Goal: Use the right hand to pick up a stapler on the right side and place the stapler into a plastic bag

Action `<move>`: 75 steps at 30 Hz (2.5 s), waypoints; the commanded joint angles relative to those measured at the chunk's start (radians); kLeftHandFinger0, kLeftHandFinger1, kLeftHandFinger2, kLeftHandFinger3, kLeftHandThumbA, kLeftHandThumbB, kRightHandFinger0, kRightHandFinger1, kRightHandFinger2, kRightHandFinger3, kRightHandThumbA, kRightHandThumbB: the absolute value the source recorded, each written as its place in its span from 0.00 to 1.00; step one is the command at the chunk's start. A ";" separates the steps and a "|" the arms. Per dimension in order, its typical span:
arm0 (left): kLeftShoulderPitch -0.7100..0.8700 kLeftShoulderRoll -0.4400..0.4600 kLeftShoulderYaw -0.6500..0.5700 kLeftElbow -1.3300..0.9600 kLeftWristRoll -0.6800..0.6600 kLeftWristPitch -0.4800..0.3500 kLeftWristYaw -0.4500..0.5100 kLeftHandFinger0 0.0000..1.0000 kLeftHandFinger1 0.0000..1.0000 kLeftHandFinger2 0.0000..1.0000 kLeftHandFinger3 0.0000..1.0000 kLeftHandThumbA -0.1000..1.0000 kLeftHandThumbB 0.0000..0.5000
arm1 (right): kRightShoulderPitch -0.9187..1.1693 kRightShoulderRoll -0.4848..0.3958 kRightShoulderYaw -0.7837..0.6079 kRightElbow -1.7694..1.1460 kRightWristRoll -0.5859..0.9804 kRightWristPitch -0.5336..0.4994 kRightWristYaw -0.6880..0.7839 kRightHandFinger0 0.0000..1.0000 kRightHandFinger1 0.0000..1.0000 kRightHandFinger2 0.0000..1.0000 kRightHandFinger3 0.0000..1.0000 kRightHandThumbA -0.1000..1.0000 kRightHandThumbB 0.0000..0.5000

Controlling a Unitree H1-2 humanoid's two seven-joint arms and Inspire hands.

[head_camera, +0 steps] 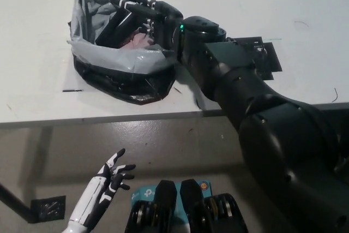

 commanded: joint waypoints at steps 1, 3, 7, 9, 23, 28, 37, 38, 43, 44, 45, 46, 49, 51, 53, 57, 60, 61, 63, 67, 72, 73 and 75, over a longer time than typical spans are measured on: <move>-0.016 0.015 -0.004 -0.015 0.013 -0.041 -0.005 0.66 0.73 0.81 1.00 1.00 0.33 | -0.075 -0.023 0.028 -0.022 -0.030 -0.056 0.055 1.00 1.00 1.00 1.00 0.98 0.82; -0.019 0.016 -0.004 -0.013 0.013 -0.042 -0.005 0.66 0.73 0.81 1.00 1.00 0.33 | -0.077 -0.027 0.042 -0.024 -0.041 -0.061 0.062 1.00 1.00 1.00 1.00 0.99 0.81; -0.025 0.012 -0.010 -0.010 0.020 -0.029 -0.005 0.67 0.74 0.82 1.00 1.00 0.36 | -0.101 -0.053 0.071 -0.040 -0.060 -0.071 0.098 1.00 1.00 1.00 1.00 0.98 0.90; -0.026 0.015 -0.010 -0.008 0.020 -0.030 -0.005 0.67 0.74 0.82 1.00 1.00 0.36 | -0.109 -0.059 0.079 -0.046 -0.064 -0.075 0.105 1.00 1.00 1.00 1.00 0.99 0.91; -0.116 0.010 0.040 0.002 -0.047 -0.008 0.006 0.92 1.00 1.00 1.00 1.00 0.40 | 0.120 -0.365 0.077 -1.288 0.001 0.064 0.275 1.00 1.00 1.00 1.00 0.96 0.74; -0.170 0.007 0.077 0.024 -0.147 -0.007 -0.010 1.00 1.00 1.00 1.00 1.00 0.47 | 0.401 -0.487 0.066 -1.765 -0.027 0.092 0.303 1.00 1.00 1.00 1.00 1.00 0.76; -0.265 0.010 0.092 0.093 -0.165 -0.023 -0.007 1.00 1.00 1.00 1.00 1.00 0.47 | 1.068 -0.399 0.072 -2.224 -0.138 -0.257 0.296 1.00 1.00 1.00 1.00 1.00 0.67; -0.264 0.009 0.092 0.094 -0.164 -0.024 -0.007 1.00 1.00 1.00 1.00 1.00 0.47 | 1.090 -0.392 0.082 -2.227 -0.150 -0.282 0.297 1.00 1.00 1.00 1.00 1.00 0.66; -0.263 0.003 0.090 0.098 -0.161 -0.028 0.000 1.00 1.00 1.00 1.00 1.00 0.49 | 1.340 -0.222 0.190 -2.163 -0.223 -0.653 0.248 1.00 1.00 1.00 1.00 0.94 0.62; -0.267 0.004 0.089 0.099 -0.160 -0.028 -0.001 1.00 1.00 1.00 1.00 1.00 0.49 | 1.355 -0.204 0.195 -2.156 -0.243 -0.673 0.234 1.00 1.00 1.00 1.00 0.95 0.62; -0.268 0.005 0.089 0.101 -0.166 -0.032 -0.005 1.00 1.00 1.00 1.00 1.00 0.47 | 1.393 -0.188 0.218 -2.155 -0.290 -0.677 0.193 1.00 1.00 1.00 1.00 1.00 0.65; -0.268 0.005 0.089 0.101 -0.166 -0.032 -0.005 1.00 1.00 1.00 1.00 1.00 0.47 | 1.393 -0.188 0.218 -2.155 -0.290 -0.677 0.193 1.00 1.00 1.00 1.00 1.00 0.65; -0.252 0.007 0.089 0.094 -0.169 -0.031 -0.007 1.00 1.00 1.00 1.00 1.00 0.48 | 1.454 -0.180 0.300 -2.129 -0.414 -0.677 0.048 1.00 1.00 1.00 1.00 1.00 0.67; -0.263 0.008 0.087 0.100 -0.162 -0.033 -0.005 1.00 1.00 1.00 1.00 1.00 0.49 | 1.434 -0.201 0.330 -2.099 -0.503 -0.677 -0.052 1.00 1.00 1.00 1.00 1.00 0.63; -0.262 0.009 0.088 0.094 -0.154 -0.025 -0.001 1.00 1.00 1.00 1.00 1.00 0.51 | 1.419 -0.216 0.322 -2.056 -0.536 -0.677 -0.077 1.00 1.00 1.00 1.00 1.00 0.55; -0.251 0.014 0.086 0.084 -0.158 -0.024 -0.009 1.00 1.00 1.00 1.00 1.00 0.52 | 1.412 -0.274 0.373 -1.908 -0.641 -0.677 -0.254 1.00 1.00 1.00 1.00 1.00 0.44; -0.244 0.017 0.087 0.080 -0.169 -0.023 -0.015 1.00 1.00 1.00 1.00 1.00 0.48 | 1.392 -0.317 0.396 -1.768 -0.736 -0.677 -0.390 1.00 1.00 1.00 1.00 1.00 0.43; -0.243 0.017 0.086 0.079 -0.170 -0.021 -0.017 1.00 1.00 1.00 1.00 1.00 0.48 | 1.389 -0.321 0.399 -1.751 -0.743 -0.677 -0.404 1.00 1.00 1.00 1.00 1.00 0.43; -0.229 0.018 0.085 0.073 -0.174 -0.023 -0.019 1.00 1.00 1.00 1.00 1.00 0.47 | 1.392 -0.326 0.373 -1.658 -0.707 -0.677 -0.375 1.00 1.00 1.00 1.00 1.00 0.58; -0.194 0.027 0.079 0.071 -0.164 -0.039 -0.025 1.00 1.00 1.00 1.00 1.00 0.47 | 1.422 -0.332 0.370 -1.518 -0.691 -0.677 -0.361 1.00 1.00 1.00 1.00 1.00 0.64; -0.170 0.022 0.077 0.073 -0.160 -0.040 -0.027 1.00 1.00 1.00 1.00 1.00 0.49 | 1.424 -0.363 0.421 -1.376 -0.669 -0.677 -0.404 1.00 1.00 1.00 1.00 1.00 0.58; -0.151 0.023 0.076 0.063 -0.149 -0.034 -0.022 1.00 1.00 1.00 1.00 1.00 0.52 | 1.432 -0.365 0.437 -1.354 -0.667 -0.677 -0.413 1.00 1.00 1.00 1.00 1.00 0.59; -0.121 0.020 0.074 0.058 -0.146 -0.036 -0.021 1.00 1.00 1.00 1.00 1.00 0.52 | 1.457 -0.367 0.450 -1.343 -0.673 -0.677 -0.419 1.00 1.00 1.00 1.00 1.00 0.61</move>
